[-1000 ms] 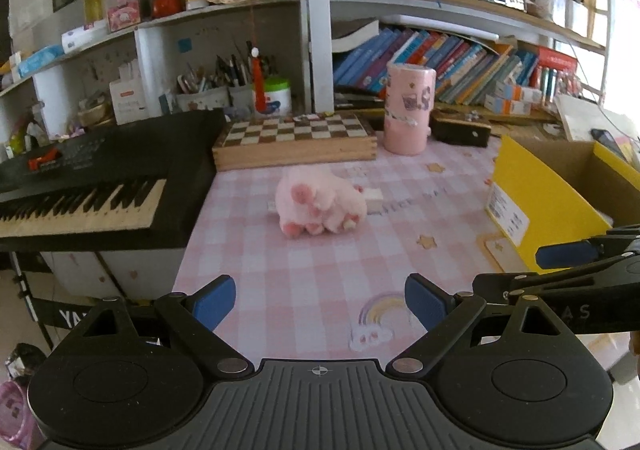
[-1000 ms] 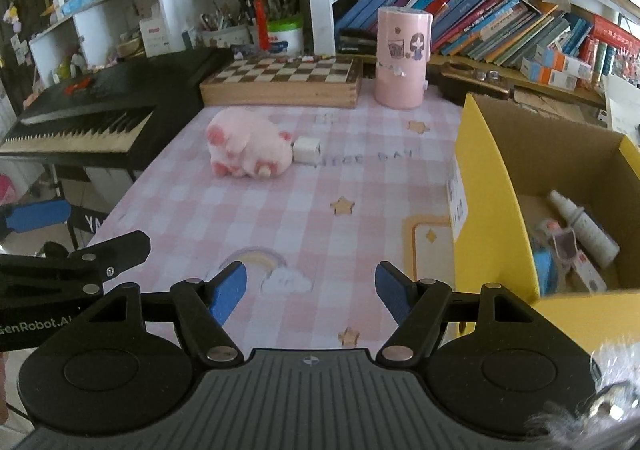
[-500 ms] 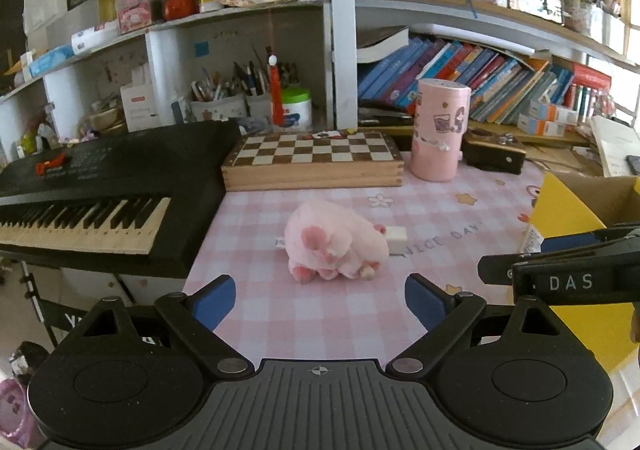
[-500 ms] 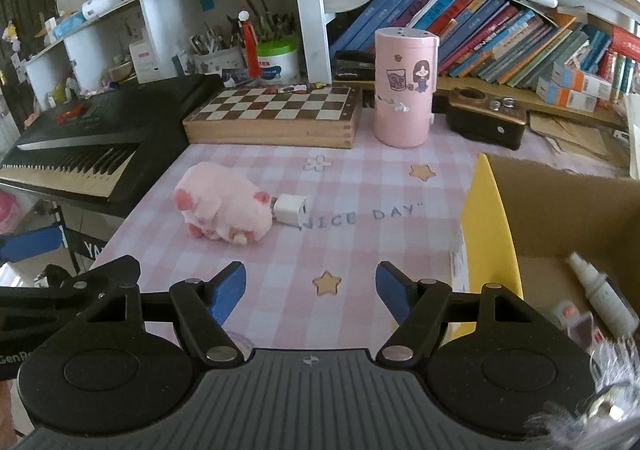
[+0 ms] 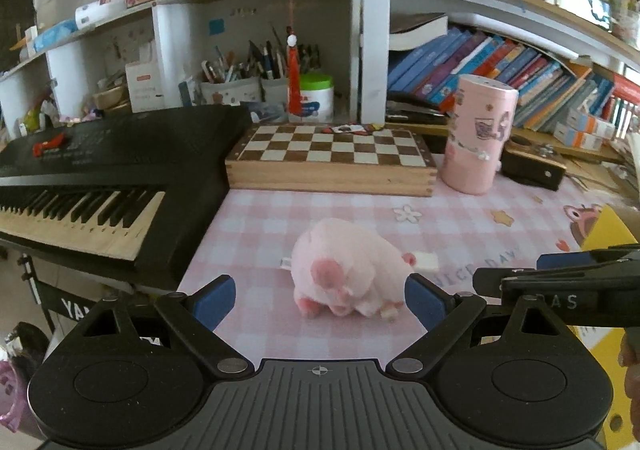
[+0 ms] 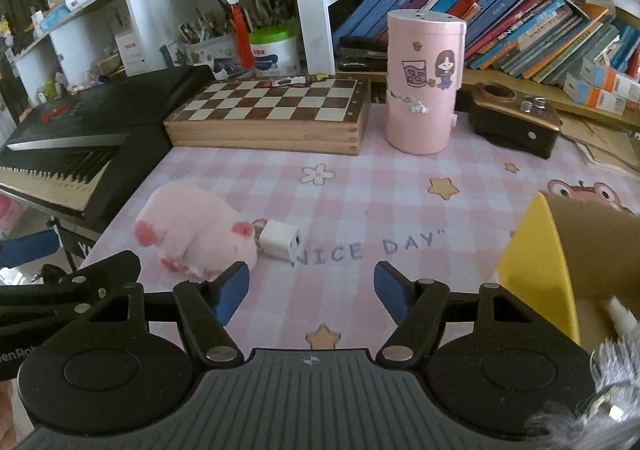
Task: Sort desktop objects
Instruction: 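Grasp the pink plush pig with the left tool while the right tool grasps the white charger, then lift the plush pig and charger and carry both toward the yellow box, then lower the plush pig and charger into the yellow box and open both tools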
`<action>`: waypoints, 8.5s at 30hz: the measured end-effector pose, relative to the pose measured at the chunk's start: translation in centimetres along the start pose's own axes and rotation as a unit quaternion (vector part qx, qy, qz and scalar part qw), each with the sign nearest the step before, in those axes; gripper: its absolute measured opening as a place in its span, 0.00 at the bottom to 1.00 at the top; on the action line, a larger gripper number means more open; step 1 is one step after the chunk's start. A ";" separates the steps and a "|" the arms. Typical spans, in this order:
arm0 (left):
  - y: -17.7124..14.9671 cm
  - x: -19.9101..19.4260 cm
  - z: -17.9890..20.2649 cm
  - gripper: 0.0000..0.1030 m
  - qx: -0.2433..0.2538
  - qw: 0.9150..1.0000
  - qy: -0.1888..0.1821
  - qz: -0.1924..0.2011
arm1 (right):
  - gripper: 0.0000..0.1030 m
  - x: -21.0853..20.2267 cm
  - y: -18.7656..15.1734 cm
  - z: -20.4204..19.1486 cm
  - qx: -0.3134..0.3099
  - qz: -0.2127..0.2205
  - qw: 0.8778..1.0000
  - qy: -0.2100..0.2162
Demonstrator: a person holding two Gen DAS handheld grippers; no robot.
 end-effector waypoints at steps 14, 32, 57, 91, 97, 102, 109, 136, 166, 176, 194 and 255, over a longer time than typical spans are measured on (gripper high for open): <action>1.9 2.9 -1.5 0.91 -0.015 1.000 0.016 0.000 | 0.59 7.7 2.2 -1.5 -0.008 -0.013 1.000 -0.001; 2.9 5.3 -1.2 0.91 -0.026 1.000 0.000 -0.006 | 0.53 8.5 2.1 0.3 0.063 -0.006 0.998 0.013; 1.3 8.0 0.5 0.91 -0.025 0.998 -0.030 -0.049 | 0.34 8.0 0.5 1.6 0.006 -0.028 0.999 -0.029; -0.9 -0.9 -0.9 0.82 -0.058 0.996 -0.070 -0.014 | 0.34 -3.0 -2.3 -0.6 0.009 0.016 1.000 -0.015; -1.8 -5.9 -2.0 0.82 -0.053 0.995 -0.086 0.003 | 0.34 -6.7 -3.5 -1.7 -0.008 0.022 1.000 -0.006; -3.0 -9.3 -2.2 0.82 -0.039 0.994 -0.099 0.012 | 0.34 -9.7 -5.1 -3.0 -0.007 0.023 1.000 0.005; -5.0 -13.0 -2.5 0.82 -0.013 0.994 -0.110 0.022 | 0.34 -12.9 -8.3 -5.2 -0.002 0.020 1.000 0.005; -13.7 -21.8 -1.6 0.83 0.059 0.983 -0.174 -0.012 | 0.34 -21.9 -21.0 -8.8 0.065 -0.012 0.997 -0.042; -15.5 -24.9 9.7 0.83 0.172 0.934 -0.313 -0.011 | 0.34 -28.9 -26.4 -2.0 0.168 0.005 0.975 -0.144; -15.3 -24.9 12.9 0.83 0.183 0.926 -0.330 -0.010 | 0.34 -29.9 -26.5 0.6 0.174 0.005 0.972 -0.159; -15.0 -23.5 18.4 0.83 0.200 0.918 -0.343 -0.018 | 0.34 -29.7 -26.2 5.6 0.179 -0.012 0.970 -0.164; -3.9 -5.0 31.5 0.87 0.116 0.971 -0.190 -0.082 | 0.34 -11.5 -9.0 22.6 -0.239 -0.102 0.966 0.002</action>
Point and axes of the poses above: each gripper's, at about its wrist camera, not at the fingertips, and x roughly the way its jaws point, z to its right, y to its top, the point moved 9 cm from there along x, roughly the way its jaws point, and after that the axes turned 2 degrees about z, right-handed, at the moved point
